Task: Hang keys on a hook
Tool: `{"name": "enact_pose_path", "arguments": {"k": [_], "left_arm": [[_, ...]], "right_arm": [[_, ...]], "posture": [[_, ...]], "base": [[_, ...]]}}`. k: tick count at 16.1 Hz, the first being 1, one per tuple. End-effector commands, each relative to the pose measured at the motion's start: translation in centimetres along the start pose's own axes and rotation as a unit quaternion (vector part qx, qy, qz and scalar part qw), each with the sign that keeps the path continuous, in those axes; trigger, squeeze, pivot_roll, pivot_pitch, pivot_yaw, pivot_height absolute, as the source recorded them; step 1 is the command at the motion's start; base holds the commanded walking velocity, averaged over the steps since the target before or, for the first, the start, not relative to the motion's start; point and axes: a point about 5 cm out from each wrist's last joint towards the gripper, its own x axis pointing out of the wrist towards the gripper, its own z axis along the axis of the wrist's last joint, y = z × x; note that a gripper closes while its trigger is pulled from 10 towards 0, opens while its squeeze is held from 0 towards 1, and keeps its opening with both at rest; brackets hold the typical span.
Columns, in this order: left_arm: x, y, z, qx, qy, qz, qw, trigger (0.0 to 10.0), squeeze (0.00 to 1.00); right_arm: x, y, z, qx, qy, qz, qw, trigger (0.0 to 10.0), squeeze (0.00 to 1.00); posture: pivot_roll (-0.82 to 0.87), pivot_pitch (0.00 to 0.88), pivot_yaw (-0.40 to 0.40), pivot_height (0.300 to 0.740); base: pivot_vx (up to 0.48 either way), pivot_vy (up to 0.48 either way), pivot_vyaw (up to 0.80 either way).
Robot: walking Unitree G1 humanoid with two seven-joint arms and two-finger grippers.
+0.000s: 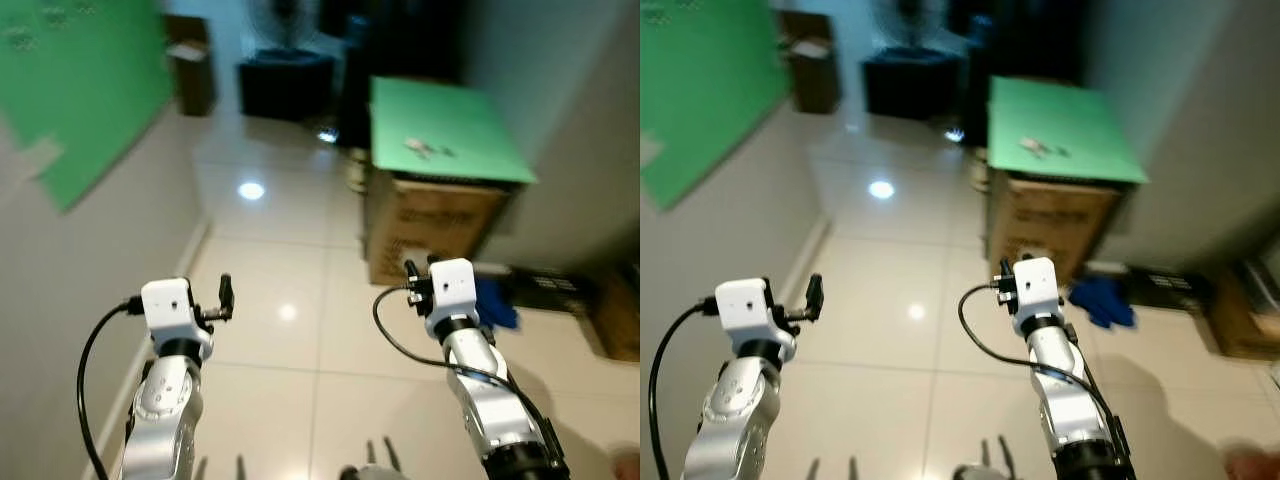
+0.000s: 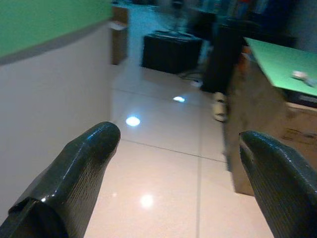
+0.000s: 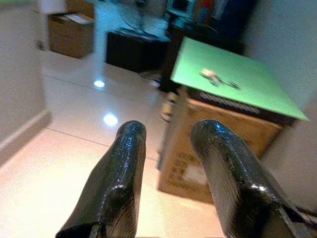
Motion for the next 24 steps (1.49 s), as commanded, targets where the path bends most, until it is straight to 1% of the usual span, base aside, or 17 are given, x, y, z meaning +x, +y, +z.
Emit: {"name": "enact_pose_path", "arguments": {"k": [1,6,7,9,10,12,14,15,16,17,19,21,22,24], "left_arm": [[0.18,-0.19,-0.15,0.004,0.005,-0.004,1.0,10.0,0.0],[0.28,-0.35,-0.4,0.011,0.011,-0.007,1.0,10.0,0.0],[0.31,-0.36,-0.59,0.013,0.018,-0.006,1.0,10.0,0.0],[0.32,-0.32,-0.61,0.016,0.018,-0.006,1.0,10.0,0.0],[0.33,-0.28,-0.72,0.021,0.023,-0.004,0.999,10.0,0.0],[0.33,-0.25,-0.9,0.029,0.031,0.001,0.999,10.0,0.0],[0.3,-0.31,-0.95,0.026,0.032,-0.001,0.999,10.0,0.0],[0.35,-0.34,-0.99,0.035,0.035,-0.003,0.999,10.0,0.0],[0.35,-0.46,-1.04,0.032,0.037,-0.006,0.999,10.0,0.0],[0.34,-0.5,-1.05,0.032,0.037,-0.006,0.999,10.0,0.0],[0.4,-0.45,-1.08,0.043,0.041,-0.001,0.998,10.0,0.0],[0.45,-0.51,-1.11,0.041,0.042,-0.003,0.998,10.0,0.0],[0.42,-0.53,-1.06,0.041,0.04,-0.004,0.998,10.0,0.0],[0.41,-0.6,-1.05,0.041,0.04,-0.006,0.998,10.0,0.0]], "right_arm": [[0.19,-0.39,0.31,0.001,-0.002,-0.005,1.0,10.0,0.0],[0.3,-0.46,0.2,0.001,0.003,-0.008,1.0,10.0,0.0],[0.34,-0.3,0.09,-0.007,0.005,-0.001,1.0,10.0,0.0],[0.34,-0.27,0.03,-0.01,0.006,-0.002,1.0,10.0,0.0],[0.39,-0.18,-0.1,-0.024,0.014,0.003,1.0,10.0,0.0],[0.41,0.06,-0.22,-0.034,0.02,0.01,0.999,10.0,0.0],[0.37,0.01,-0.27,-0.035,0.019,0.008,0.999,10.0,0.0],[0.41,-0.01,-0.28,-0.035,0.019,0.008,0.999,10.0,0.0],[0.36,-0.14,-0.26,-0.022,0.019,0.001,1.0,10.0,0.0],[0.34,-0.22,-0.26,-0.019,0.021,-0.002,1.0,10.0,0.0],[0.43,0.0,-0.53,-0.044,0.032,0.005,0.998,10.0,0.0],[0.39,0.06,-0.61,-0.044,0.032,0.005,0.999,10.0,0.0],[0.38,0.09,-0.47,-0.04,0.024,0.011,0.999,0.0,0.0],[0.4,0.03,-0.46,-0.044,0.024,0.009,0.999,0.0,0.0]], "posture": [[-0.05,0.0,-0.031,0.74],[-0.05,0.0,-0.03,0.74],[-0.05,0.0,-0.03,0.74],[-0.05,0.0,-0.03,0.74],[-0.05,0.0,-0.029,0.74],[-0.05,0.0,-0.03,0.74],[-0.05,0.0,-0.03,0.74],[-0.05,0.0,-0.028,0.74],[-0.05,0.0,-0.028,0.74],[-0.05,0.0,-0.028,0.74],[-0.05,0.0,-0.026,0.74],[-0.05,0.0,-0.025,0.74],[-0.05,0.0,-0.024,0.74],[-0.05,0.0,-0.025,0.74]], "base": [[0.0,0.0,-0.78],[0.0,0.0,-0.78],[0.0,0.0,0.0],[0.0,0.0,0.0],[0.0,0.0,0.0],[0.0,0.0,0.0],[0.0,0.0,0.0],[0.0,0.0,0.0],[0.0,0.0,0.0],[0.0,0.0,0.0],[0.0,0.0,0.0],[0.0,0.0,0.0],[0.0,0.0,0.0],[0.0,0.0,0.0]]}}
